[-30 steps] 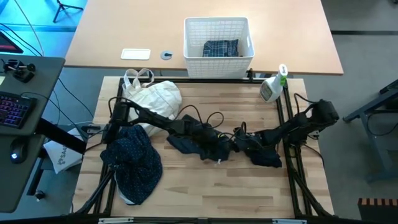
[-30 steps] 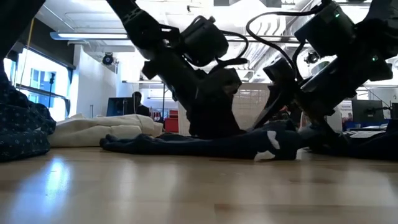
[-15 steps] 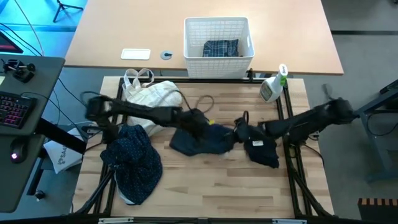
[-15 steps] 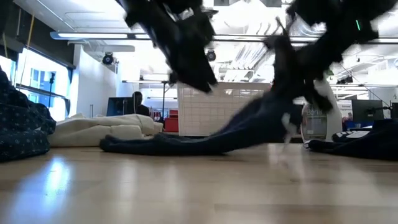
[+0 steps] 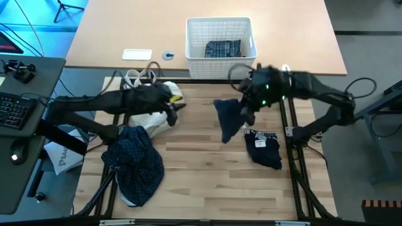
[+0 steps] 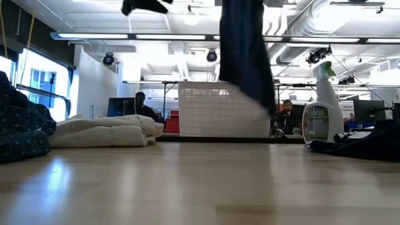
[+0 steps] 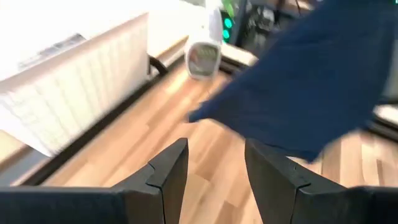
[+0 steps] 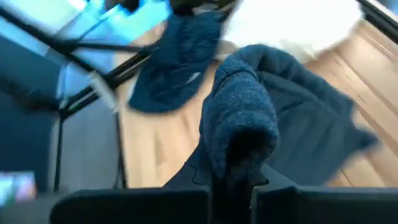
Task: Fold Laundry from Bin
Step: Fold the black short
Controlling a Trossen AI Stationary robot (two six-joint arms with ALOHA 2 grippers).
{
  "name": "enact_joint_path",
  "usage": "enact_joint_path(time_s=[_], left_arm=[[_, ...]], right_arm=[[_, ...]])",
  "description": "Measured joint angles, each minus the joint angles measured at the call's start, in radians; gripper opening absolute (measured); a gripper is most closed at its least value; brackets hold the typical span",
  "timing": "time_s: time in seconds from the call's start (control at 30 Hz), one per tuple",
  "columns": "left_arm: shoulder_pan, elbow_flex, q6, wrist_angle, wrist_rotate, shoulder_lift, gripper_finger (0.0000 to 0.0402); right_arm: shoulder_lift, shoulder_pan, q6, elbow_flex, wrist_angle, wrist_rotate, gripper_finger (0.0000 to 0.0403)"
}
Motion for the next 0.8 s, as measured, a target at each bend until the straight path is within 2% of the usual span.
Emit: enact_joint_path(time_s=[0.1, 0.23, 0.27, 0.33, 0.4, 0.47, 0.57, 0.6, 0.7, 0.8], left_arm=[[0.0, 0.0, 0.0, -0.002, -0.033, -0.044, 0.0147], [0.0, 0.0, 0.0, -0.007, -0.041, -0.061, 0.0147], [0.0, 0.0, 0.0, -0.011, -0.041, -0.061, 0.0147], [0.0, 0.0, 0.0, -0.024, -0.041, -0.06, 0.0147], [0.0, 0.0, -0.001, -0.034, -0.04, -0.052, 0.0147], [0.0, -0.001, -0.006, -0.064, -0.04, -0.043, 0.0147], [0.0, -0.001, -0.007, -0.078, -0.039, -0.038, 0.0147], [0.0, -0.001, -0.007, -0.081, -0.039, -0.038, 0.0147], [0.0, 0.0, -0.01, -0.078, -0.039, -0.031, 0.0147], [0.0, 0.0, -0.009, -0.077, -0.038, -0.032, 0.0147]], right_arm=[[0.123, -0.043, -0.154, 0.228, -0.205, -0.078, 0.0003], [0.289, -0.135, -0.364, 0.447, -0.478, -0.057, 0.0003], [0.326, -0.161, -0.415, 0.476, -0.488, -0.047, 0.0003], [0.368, -0.215, -0.499, 0.495, -0.45, -0.02, 0.0003], [0.407, -0.264, -0.598, 0.522, -0.434, 0.057, 0.0004], [0.442, -0.308, -0.694, 0.55, -0.461, 0.2, 0.0004], [0.455, -0.346, -0.799, 0.518, -0.442, 0.477, 0.0004], [0.455, -0.352, -0.828, 0.504, -0.43, 0.536, 0.0004], [0.453, -0.35, -0.874, 0.468, -0.373, 0.564, 0.0004], [0.453, -0.314, -0.825, 0.393, -0.323, 0.55, 0.0004]])
